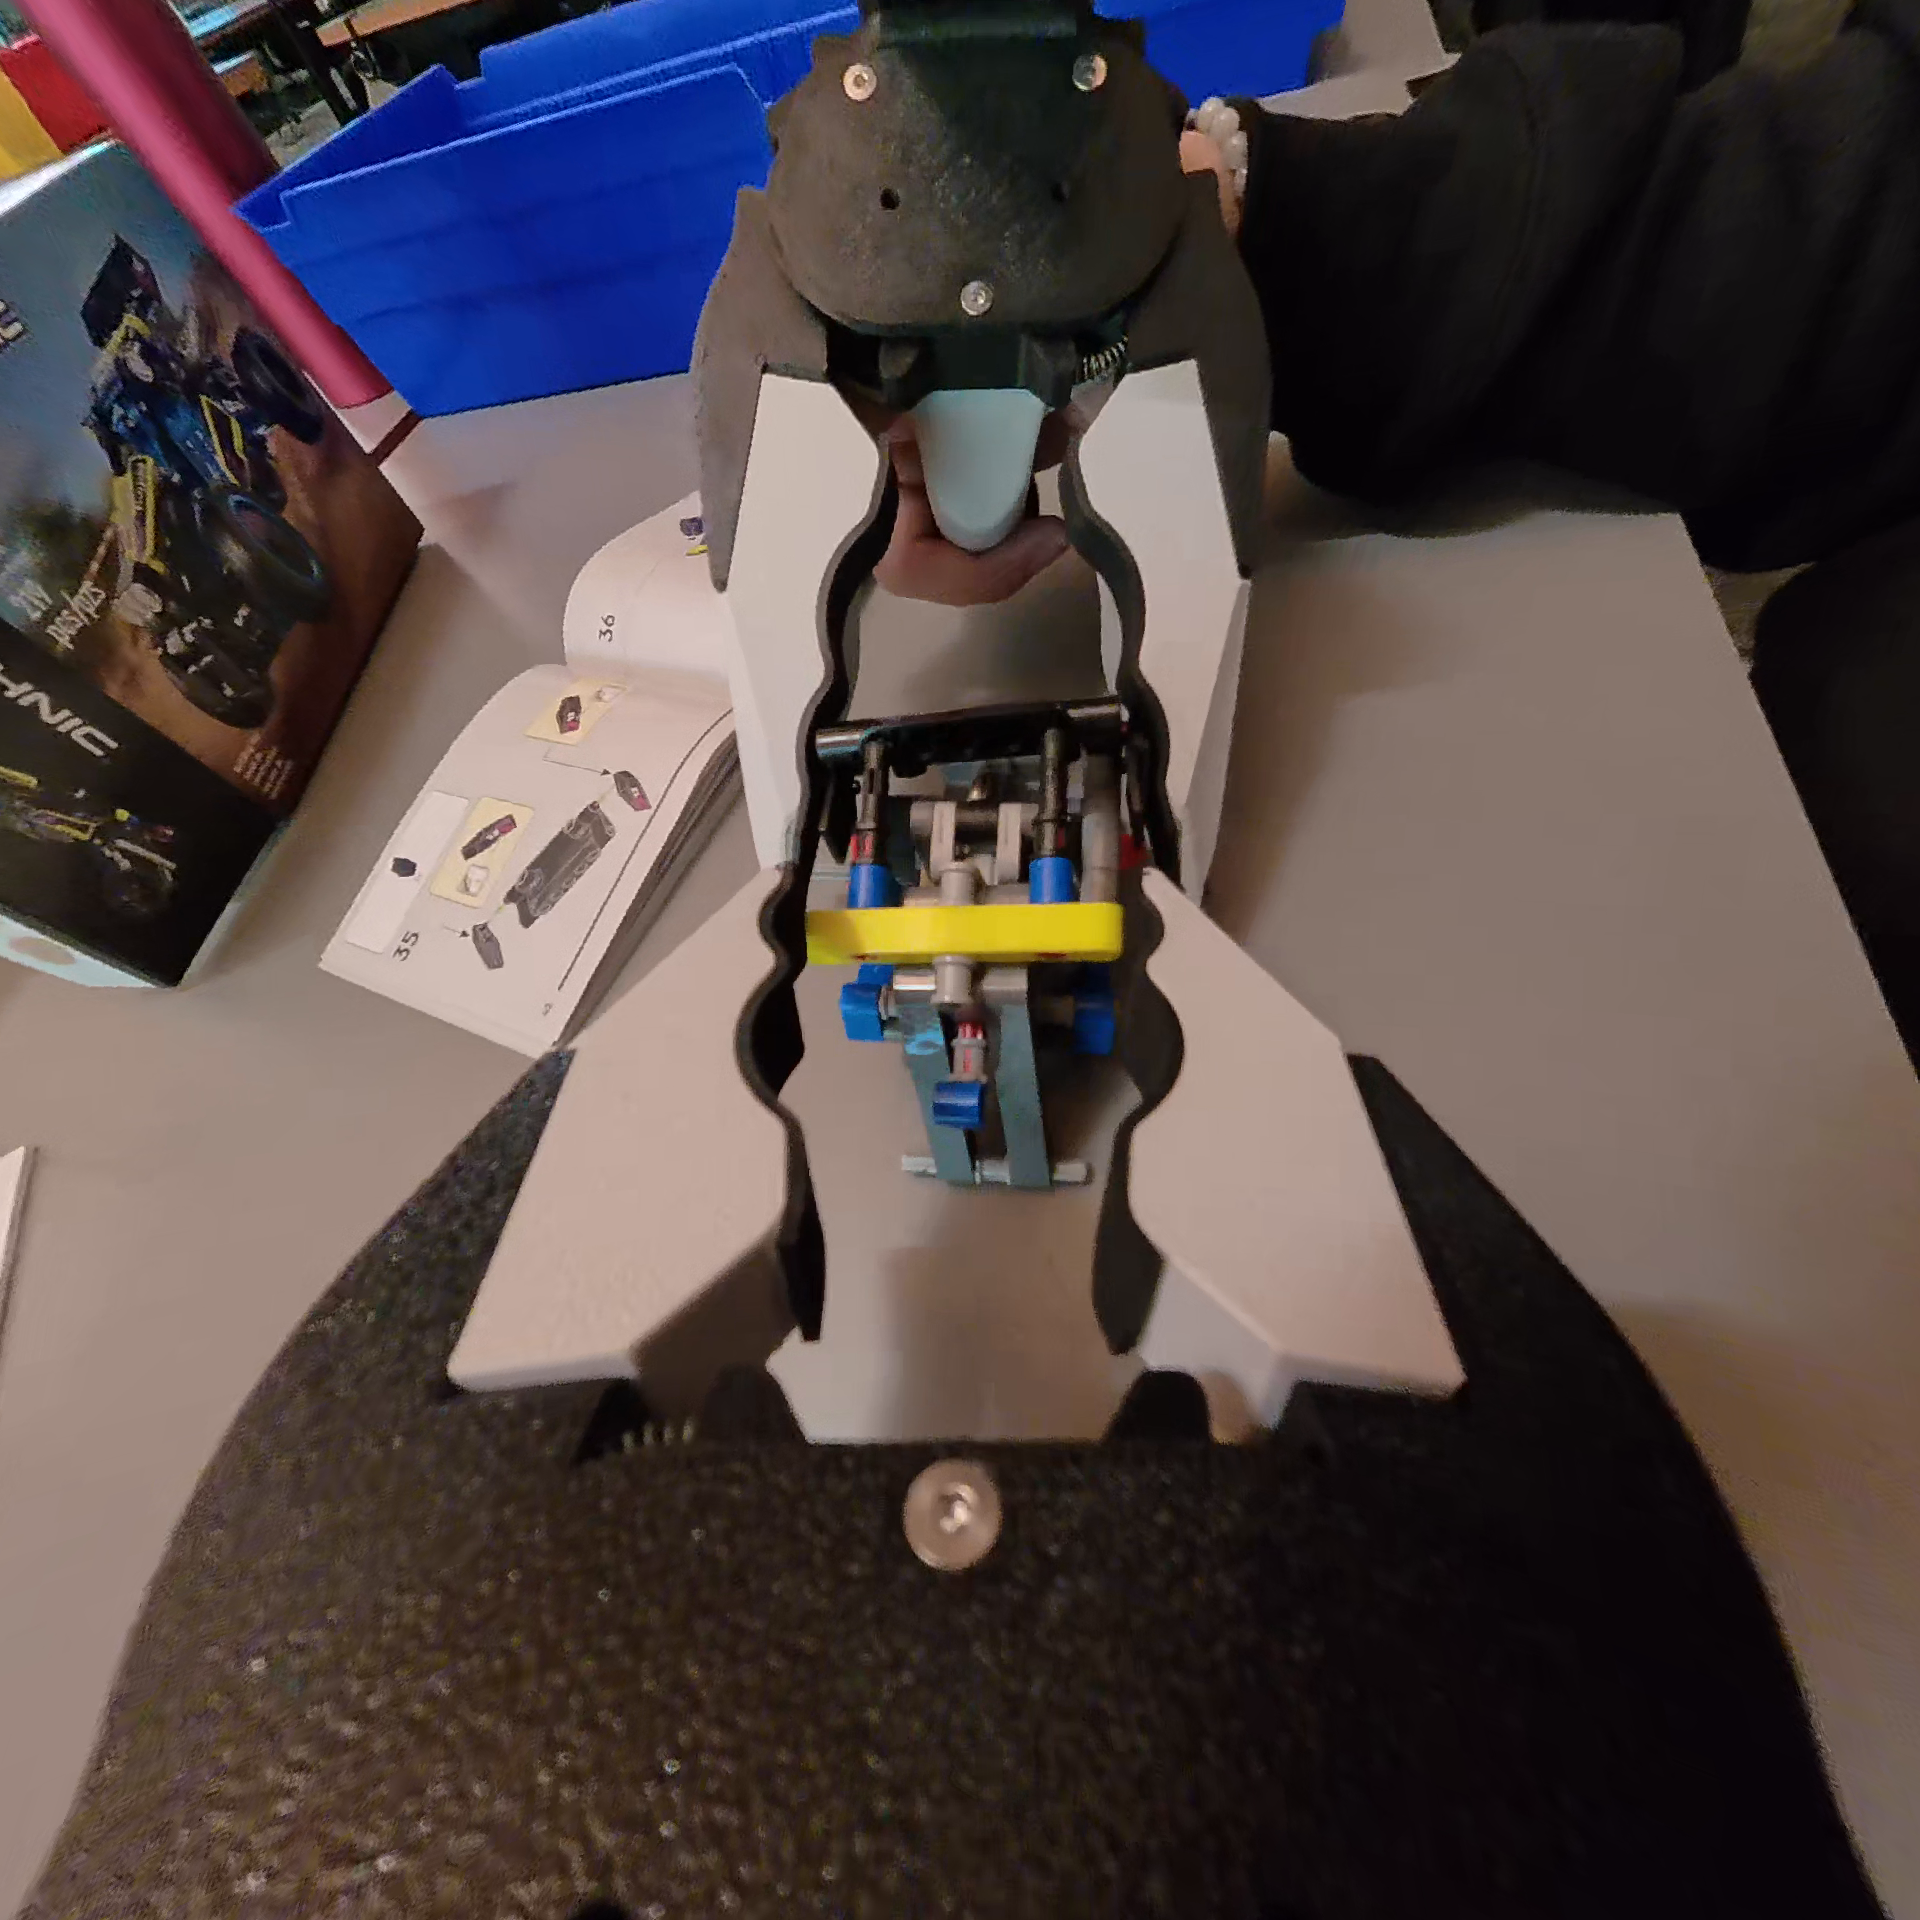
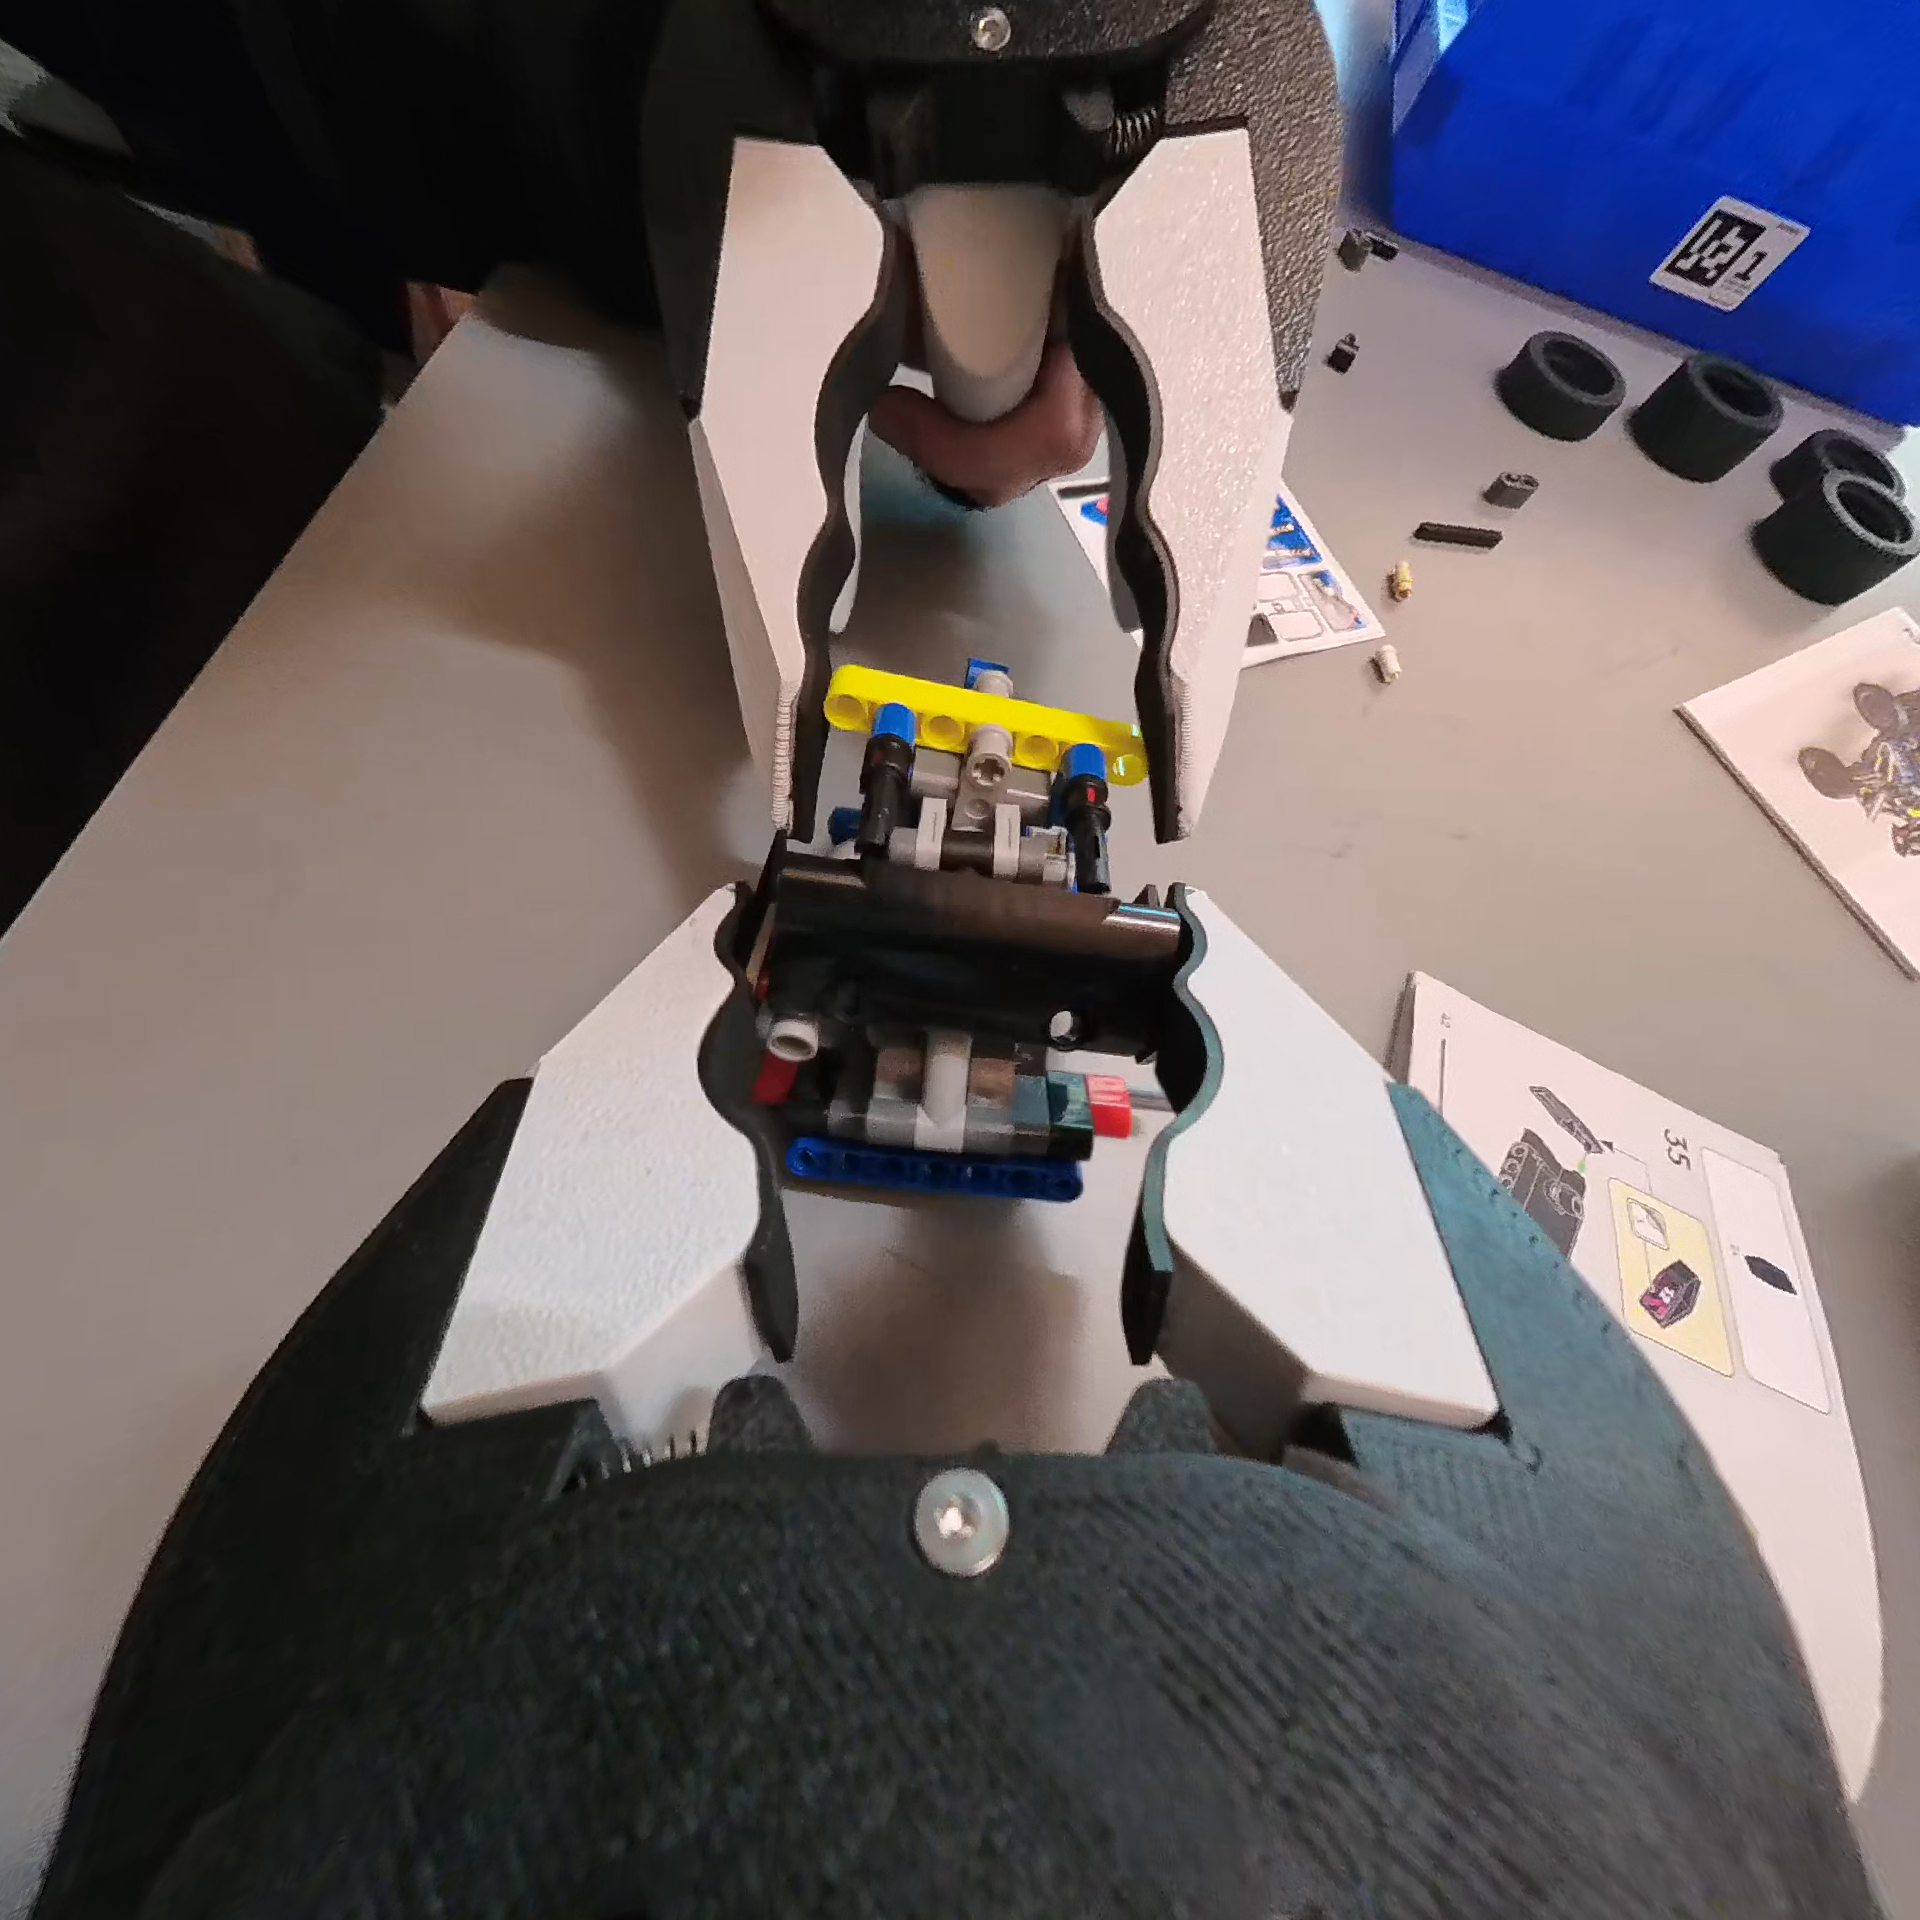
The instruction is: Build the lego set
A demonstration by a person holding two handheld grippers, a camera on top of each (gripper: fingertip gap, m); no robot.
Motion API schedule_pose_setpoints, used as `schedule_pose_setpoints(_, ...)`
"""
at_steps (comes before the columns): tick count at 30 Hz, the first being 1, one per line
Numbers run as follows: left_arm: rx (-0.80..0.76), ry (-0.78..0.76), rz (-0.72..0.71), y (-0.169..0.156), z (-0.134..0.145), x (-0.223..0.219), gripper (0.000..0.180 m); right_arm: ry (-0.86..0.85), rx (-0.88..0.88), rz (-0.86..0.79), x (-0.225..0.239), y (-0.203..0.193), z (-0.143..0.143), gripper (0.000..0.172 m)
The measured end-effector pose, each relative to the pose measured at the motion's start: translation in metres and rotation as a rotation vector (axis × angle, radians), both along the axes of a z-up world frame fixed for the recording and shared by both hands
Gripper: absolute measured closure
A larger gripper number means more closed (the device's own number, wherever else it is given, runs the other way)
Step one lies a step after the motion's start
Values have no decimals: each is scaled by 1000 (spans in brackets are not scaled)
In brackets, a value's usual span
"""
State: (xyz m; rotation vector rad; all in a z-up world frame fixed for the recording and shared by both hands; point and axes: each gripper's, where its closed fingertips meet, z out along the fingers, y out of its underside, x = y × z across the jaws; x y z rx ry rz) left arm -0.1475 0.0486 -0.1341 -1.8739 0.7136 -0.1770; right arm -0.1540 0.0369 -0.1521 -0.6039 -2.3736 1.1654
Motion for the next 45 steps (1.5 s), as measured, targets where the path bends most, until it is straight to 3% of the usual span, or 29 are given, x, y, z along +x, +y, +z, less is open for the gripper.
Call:
schedule_pose_setpoints(10,4,37,-4,-1,0,1,122,39,-29,-22,-1,5,8,96)
schedule_pose_setpoints(16,2,-16,-23,-1,1,4,121,38,-13,-50,1,10,9,96)
schedule_pose_setpoints(22,52,-50,-10,-2,17,2,123,23,103,-117,1,24,6,96)
schedule_pose_setpoints(25,68,-71,30,1,36,3,127,62,103,-115,5,21,21,96)
schedule_pose_setpoints(28,-24,-170,121,9,44,10,133,139,164,-125,3,18,36,96)
schedule_pose_setpoints(33,-130,-497,165,11,63,26,137,262,349,-185,1,19,54,96)
schedule_pose_setpoints(37,-150,-650,101,10,78,43,163,309,417,-192,3,12,65,96)
schedule_pose_setpoints(39,-160,-672,92,9,79,46,167,307,444,-199,5,14,66,96)
schedule_pose_setpoints(41,-149,-739,70,7,85,46,171,353,419,-206,6,15,75,96)
schedule_pose_setpoints(45,-85,-1111,-111,-5,120,48,176,500,145,-196,16,5,119,95)
